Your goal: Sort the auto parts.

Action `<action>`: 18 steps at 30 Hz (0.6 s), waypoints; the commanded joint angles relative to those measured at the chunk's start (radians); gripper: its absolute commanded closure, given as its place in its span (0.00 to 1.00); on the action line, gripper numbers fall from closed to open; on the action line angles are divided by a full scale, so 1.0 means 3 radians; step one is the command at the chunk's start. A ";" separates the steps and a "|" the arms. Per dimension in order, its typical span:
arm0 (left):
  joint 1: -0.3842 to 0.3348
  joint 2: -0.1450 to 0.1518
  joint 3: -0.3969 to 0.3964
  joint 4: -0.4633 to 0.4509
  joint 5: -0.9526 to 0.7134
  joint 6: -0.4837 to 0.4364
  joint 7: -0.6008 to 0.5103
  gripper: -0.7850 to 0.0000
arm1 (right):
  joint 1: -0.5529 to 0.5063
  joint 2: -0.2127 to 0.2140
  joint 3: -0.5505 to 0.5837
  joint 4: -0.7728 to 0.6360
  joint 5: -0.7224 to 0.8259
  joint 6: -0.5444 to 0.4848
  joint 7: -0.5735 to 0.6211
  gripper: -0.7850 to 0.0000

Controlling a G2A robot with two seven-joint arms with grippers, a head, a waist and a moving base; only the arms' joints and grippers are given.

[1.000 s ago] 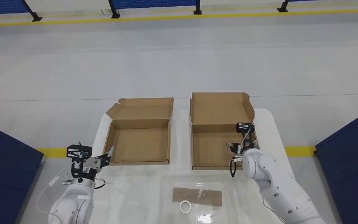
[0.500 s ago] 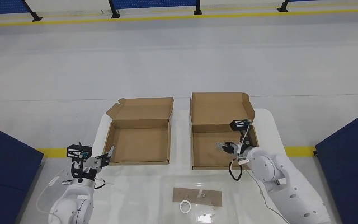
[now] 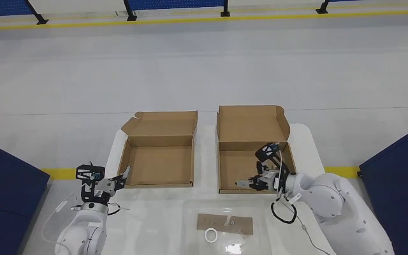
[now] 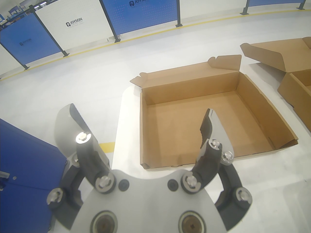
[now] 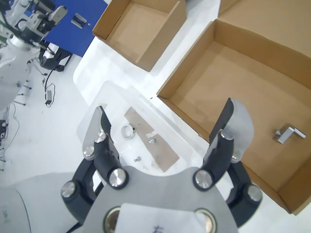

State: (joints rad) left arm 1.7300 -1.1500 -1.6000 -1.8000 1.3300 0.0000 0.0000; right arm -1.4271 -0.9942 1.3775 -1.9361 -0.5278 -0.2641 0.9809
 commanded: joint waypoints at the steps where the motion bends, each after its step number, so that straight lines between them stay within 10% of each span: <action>1: 0.0000 0.0000 0.0000 0.0000 0.0000 0.0000 0.0000 0.00 | -0.0006 0.0011 0.0005 -0.0014 0.0012 -0.0136 0.0090 0.00; 12: 0.0000 0.0000 0.0000 0.0000 0.0000 0.0000 0.0000 0.00 | -0.0008 0.0012 -0.0011 -0.0037 -0.0019 -0.0165 0.0101 0.00; 18: 0.0000 0.0000 0.0000 0.0000 0.0000 0.0000 0.0000 0.00 | 0.0056 0.0039 -0.0243 -0.0203 -0.0033 -0.0729 0.0459 0.00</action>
State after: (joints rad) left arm 1.7300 -1.1500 -1.6000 -1.8000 1.3300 0.0000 0.0000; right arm -1.4198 -0.9846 1.3103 -1.9912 -0.5411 -0.4505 1.0945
